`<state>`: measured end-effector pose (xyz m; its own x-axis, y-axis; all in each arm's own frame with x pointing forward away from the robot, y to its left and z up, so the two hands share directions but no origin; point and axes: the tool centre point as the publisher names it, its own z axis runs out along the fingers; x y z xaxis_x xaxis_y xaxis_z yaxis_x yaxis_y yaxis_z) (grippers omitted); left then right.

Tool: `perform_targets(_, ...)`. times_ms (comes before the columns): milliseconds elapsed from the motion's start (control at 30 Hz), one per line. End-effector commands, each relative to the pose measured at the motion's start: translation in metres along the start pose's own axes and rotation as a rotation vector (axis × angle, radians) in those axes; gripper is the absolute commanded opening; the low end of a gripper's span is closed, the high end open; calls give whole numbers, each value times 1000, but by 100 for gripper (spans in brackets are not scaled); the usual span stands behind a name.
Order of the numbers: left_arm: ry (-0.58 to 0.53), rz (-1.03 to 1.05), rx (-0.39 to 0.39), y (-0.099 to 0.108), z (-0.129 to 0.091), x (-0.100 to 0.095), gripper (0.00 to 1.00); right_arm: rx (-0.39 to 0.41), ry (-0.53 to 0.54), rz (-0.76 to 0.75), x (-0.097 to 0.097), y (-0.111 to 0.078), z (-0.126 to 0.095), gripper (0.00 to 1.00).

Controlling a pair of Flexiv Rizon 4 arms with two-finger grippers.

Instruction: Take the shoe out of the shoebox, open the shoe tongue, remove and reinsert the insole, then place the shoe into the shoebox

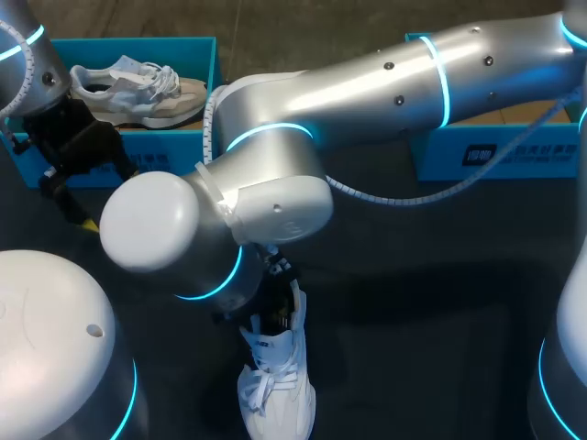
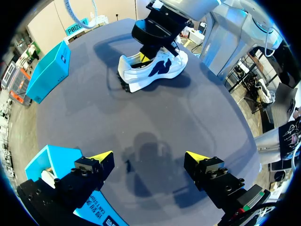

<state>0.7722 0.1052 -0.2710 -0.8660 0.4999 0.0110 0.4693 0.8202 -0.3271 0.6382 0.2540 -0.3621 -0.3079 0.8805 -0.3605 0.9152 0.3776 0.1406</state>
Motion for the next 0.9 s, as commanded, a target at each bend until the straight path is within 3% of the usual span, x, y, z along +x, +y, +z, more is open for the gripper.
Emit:
perform_targets(33,0,0,-2,0,0,1,100,9,5,529,4,-6,2,0)
perform_targets(567,0,0,-2,0,0,1,100,66,65,647,-7,-3,11,0)
perform_targets(900,0,0,-2,0,0,1,100,126,53,706,-2,-11,11,0)
